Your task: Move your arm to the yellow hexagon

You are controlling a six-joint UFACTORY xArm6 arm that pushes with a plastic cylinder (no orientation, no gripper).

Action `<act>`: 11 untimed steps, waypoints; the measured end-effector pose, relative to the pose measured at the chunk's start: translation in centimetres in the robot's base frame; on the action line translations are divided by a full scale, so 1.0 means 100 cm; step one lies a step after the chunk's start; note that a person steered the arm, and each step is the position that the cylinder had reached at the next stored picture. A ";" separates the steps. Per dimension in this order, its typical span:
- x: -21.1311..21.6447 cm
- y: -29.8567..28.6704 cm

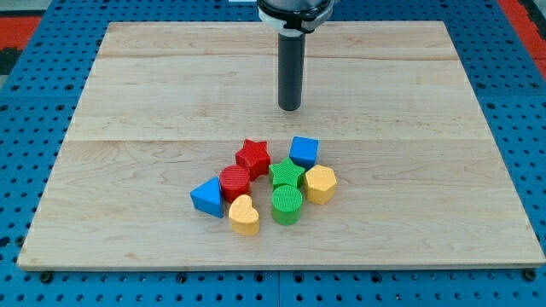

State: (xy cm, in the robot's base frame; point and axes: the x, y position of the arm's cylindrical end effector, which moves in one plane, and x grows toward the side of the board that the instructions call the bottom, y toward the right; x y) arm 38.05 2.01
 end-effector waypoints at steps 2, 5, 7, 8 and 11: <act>0.000 -0.002; -0.011 -0.005; 0.019 0.110; 0.100 0.145; 0.198 0.031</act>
